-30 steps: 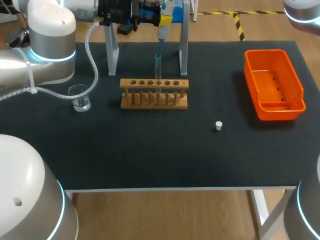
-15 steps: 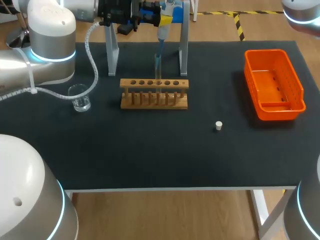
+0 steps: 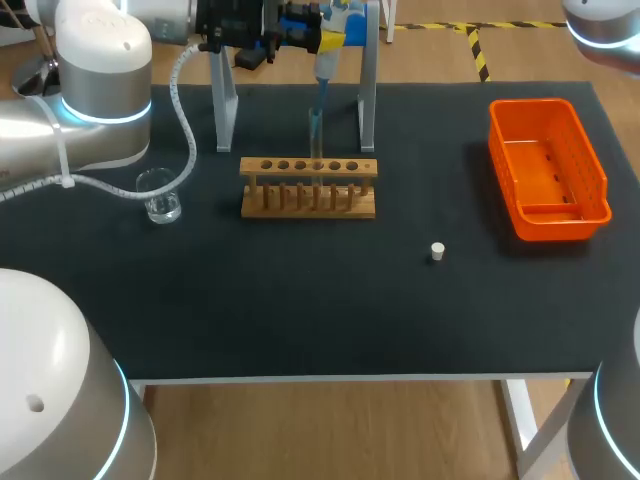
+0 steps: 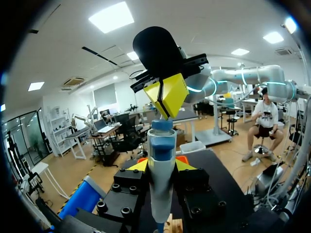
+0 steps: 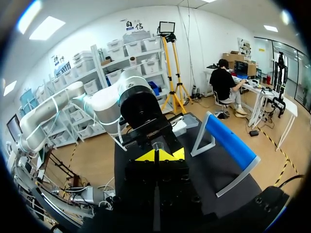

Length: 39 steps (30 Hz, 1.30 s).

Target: Invert the test tube, pick up the pipette, mount the tip to pipette, aspirate from beaker and dispense into the tube, eject the tip, return the pipette, and cap with the stopper.

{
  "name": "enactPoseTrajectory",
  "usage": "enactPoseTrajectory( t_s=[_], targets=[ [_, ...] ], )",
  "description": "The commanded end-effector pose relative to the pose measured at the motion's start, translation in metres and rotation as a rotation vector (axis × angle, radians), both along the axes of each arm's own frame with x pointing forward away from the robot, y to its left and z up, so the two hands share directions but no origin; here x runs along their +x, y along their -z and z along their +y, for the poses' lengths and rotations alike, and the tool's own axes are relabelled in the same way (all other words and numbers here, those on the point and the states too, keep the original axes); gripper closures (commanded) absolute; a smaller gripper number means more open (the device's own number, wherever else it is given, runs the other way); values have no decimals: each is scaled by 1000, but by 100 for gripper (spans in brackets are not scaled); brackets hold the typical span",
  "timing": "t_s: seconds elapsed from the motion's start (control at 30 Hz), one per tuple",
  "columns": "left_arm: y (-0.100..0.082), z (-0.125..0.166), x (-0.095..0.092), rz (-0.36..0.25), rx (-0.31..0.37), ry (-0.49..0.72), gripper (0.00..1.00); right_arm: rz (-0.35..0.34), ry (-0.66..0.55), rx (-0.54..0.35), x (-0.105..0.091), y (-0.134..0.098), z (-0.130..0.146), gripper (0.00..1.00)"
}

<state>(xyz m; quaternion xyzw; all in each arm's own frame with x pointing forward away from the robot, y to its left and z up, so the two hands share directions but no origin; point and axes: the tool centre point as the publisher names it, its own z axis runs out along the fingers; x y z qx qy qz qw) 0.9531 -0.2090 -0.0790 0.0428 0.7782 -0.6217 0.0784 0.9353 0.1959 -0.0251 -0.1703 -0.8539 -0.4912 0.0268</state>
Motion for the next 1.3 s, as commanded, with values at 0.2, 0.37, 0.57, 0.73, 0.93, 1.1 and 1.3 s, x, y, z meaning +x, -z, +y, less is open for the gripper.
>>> enactPoseTrajectory(
  t_s=[0.2,0.37,0.57,0.73,0.93,1.1,1.3],
  targets=[
    [-4,0,1,-3,-4,0,100,-18,-5,13,0,-3,-2,100],
    [-4,0,1,-3,-4,0,100,-59,-15,47,-5,-17,-9,100],
    [-4,0,1,-3,-4,0,100,-133,-59,96,-23,-32,-27,0],
    [-4,0,1,-3,-4,0,100,-197,-80,122,-40,-27,-53,0],
    [-4,0,1,-3,-4,0,100,-233,-141,158,-50,9,-79,0],
    [-4,0,1,-3,-4,0,100,-211,-152,178,-44,59,-89,0],
    [-4,0,1,-3,-4,0,100,-265,-182,173,-39,115,-92,0]
  ],
)
